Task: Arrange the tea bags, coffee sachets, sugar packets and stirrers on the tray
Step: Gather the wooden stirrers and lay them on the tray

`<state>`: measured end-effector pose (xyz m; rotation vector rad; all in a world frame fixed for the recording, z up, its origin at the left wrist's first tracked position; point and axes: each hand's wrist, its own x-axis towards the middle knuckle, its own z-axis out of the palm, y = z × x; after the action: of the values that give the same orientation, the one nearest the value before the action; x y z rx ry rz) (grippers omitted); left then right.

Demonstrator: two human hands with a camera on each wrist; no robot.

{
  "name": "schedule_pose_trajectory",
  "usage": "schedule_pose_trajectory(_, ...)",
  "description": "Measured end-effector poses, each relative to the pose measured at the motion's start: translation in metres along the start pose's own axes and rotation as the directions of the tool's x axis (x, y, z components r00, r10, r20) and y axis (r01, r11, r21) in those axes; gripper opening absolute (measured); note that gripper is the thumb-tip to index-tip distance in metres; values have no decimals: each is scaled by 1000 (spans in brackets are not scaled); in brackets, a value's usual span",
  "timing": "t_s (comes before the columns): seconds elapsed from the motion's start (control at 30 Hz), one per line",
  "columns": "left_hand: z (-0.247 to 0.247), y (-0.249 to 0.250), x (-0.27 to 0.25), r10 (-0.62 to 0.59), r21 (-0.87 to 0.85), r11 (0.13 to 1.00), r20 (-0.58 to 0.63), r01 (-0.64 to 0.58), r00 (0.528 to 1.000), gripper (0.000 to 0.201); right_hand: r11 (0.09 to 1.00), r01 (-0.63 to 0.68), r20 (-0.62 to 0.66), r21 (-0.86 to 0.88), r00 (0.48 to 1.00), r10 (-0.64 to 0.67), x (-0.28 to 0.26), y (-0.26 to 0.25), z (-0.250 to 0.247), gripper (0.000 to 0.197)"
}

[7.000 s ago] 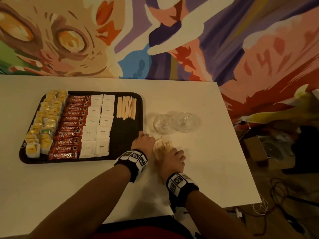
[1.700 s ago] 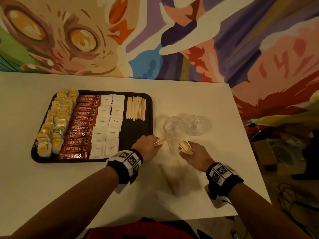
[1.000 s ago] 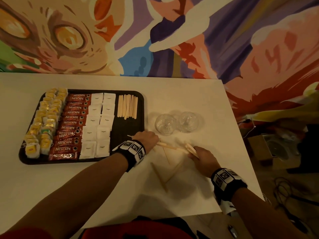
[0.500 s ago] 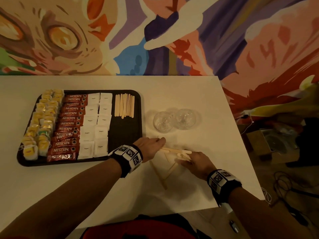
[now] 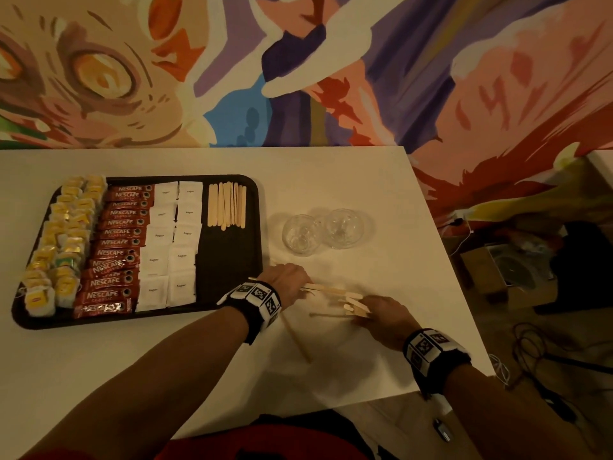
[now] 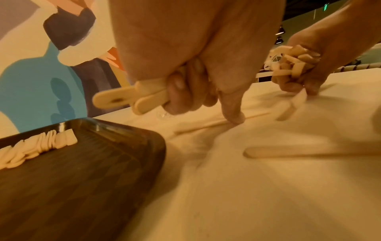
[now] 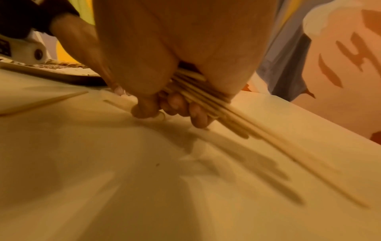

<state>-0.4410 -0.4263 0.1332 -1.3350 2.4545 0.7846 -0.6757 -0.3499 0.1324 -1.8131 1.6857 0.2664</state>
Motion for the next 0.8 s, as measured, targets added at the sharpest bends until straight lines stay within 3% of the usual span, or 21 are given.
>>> schedule_pose_trajectory(0.3,12,6,2,-114,32,993,57,113,992,26,991,130,-179,23,976,-124,3,2,15,21)
schedule_pose_trajectory(0.5,18,8,-5,-112,23,993,-54,113,992,29,989,147,-228,-13,963,-146,10,-8,13,22)
schedule_pose_trajectory(0.67,21,2,-9,-186,-50,982,-91,182,978,28,991,130,-186,-22,974,-132,9,-21,3,31)
schedule_pose_trajectory(0.8,24,2,-12,-171,-29,985,-106,169,979,24,970,204,-111,135,976,-190,8,-28,1,29)
